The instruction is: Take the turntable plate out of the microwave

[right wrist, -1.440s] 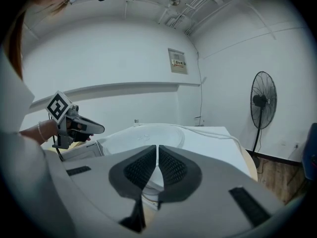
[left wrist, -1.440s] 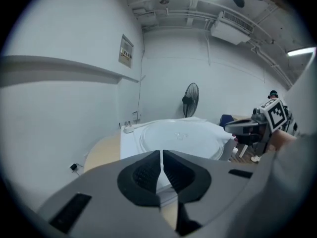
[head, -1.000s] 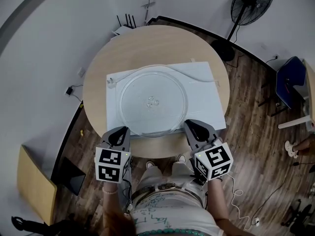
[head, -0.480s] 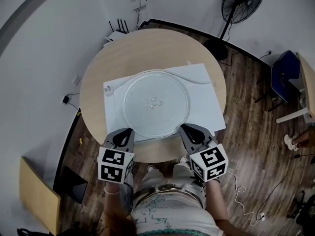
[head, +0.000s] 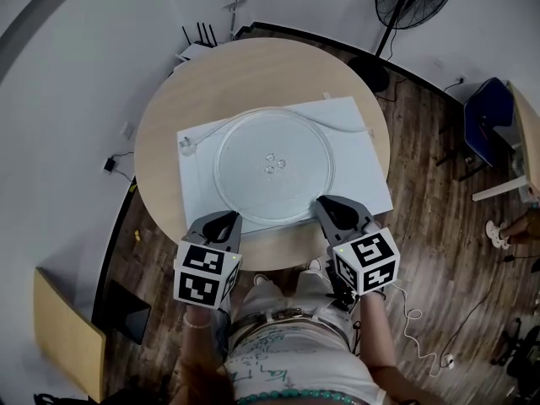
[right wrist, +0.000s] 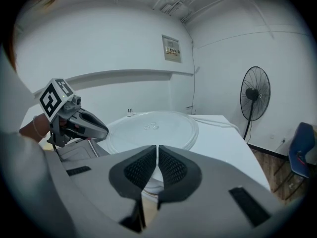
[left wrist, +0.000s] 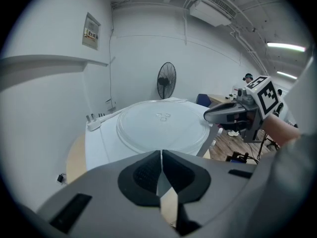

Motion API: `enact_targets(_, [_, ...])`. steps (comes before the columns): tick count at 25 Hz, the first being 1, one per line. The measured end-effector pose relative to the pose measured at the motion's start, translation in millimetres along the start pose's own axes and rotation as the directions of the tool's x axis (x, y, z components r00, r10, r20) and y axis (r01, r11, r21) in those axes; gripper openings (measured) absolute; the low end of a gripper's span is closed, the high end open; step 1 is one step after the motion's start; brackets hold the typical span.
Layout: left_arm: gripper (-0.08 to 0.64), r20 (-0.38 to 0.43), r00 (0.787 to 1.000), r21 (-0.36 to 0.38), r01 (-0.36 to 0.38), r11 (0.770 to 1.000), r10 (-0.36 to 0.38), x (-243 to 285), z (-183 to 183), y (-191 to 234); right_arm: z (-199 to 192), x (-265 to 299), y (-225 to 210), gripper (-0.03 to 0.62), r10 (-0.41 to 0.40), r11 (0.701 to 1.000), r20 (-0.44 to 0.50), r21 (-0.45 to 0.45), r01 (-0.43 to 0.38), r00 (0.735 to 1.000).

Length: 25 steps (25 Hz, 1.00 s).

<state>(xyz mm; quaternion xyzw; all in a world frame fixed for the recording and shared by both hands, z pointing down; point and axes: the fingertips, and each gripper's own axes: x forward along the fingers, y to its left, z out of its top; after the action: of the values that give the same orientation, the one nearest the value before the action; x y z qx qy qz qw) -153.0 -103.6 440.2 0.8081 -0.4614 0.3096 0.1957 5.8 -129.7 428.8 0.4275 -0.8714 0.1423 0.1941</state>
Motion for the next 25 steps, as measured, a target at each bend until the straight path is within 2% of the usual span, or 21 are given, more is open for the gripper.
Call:
enact_targets(3, [0.021,0.008,1.000,-0.008,0.006,1.000,-0.006,1.8,-0.6,-0.6,-0.9,3.1,-0.3,0.005,-0.013,1.000,-0.003,-0.024,0.013,1.000])
enact_targets(7, [0.021,0.046,0.999,-0.001,-0.011,1.000,0.011,-0.2,0.4,-1.3,0.0,2.3,-0.8,0.005,0.002,1.000,0.019,0.005,-0.003,1.000])
enact_targets(9, [0.021,0.113,0.994,-0.018,-0.005,1.000,0.007,-4.5,6.6,-3.6,3.1,-0.5,-0.4,0.005,0.017,1.000,0.041,0.025,-0.018,0.999])
enact_targets(11, [0.021,0.211,0.977,-0.053,0.023,0.998,-0.012,-10.4,16.1,-7.6,4.7,-3.3,0.0,0.005,0.024,0.999,0.054,0.030,-0.026,0.998])
enact_targets(14, [0.021,0.367,0.929,-0.125,0.101,0.987,-0.049,-20.1,29.0,-15.5,2.8,-7.8,0.9,0.005,0.019,0.999,0.061,0.029,-0.021,0.998])
enact_targets(16, [0.021,0.444,0.894,-0.161,0.143,0.976,-0.058,-24.0,33.1,-19.3,0.1,-10.8,2.4,0.005,0.018,0.999,0.062,0.031,-0.020,0.998])
enact_targets(19, [0.021,0.533,0.841,-0.168,0.217,0.962,-0.097,-26.7,36.0,-29.4,-4.2,-17.2,4.7,0.005,0.011,0.999,0.063,0.031,-0.013,0.998])
enact_targets(22, [0.021,0.607,0.775,-0.162,0.334,0.929,-0.173,-30.9,38.7,-45.6,-8.5,-24.9,7.5,0.005,0.001,0.999,0.062,0.034,-0.004,0.998])
enact_targets(23, [0.021,0.622,0.760,-0.161,0.358,0.920,-0.187,-32.4,39.1,-49.6,-9.8,-27.1,9.0,0.005,-0.002,0.999,0.063,0.036,-0.001,0.998])
enact_targets(25, [0.021,0.634,0.748,-0.151,0.365,0.919,-0.193,-34.7,40.0,-55.1,-11.2,-31.0,11.9,0.005,-0.010,0.999,0.072,0.036,0.007,0.997])
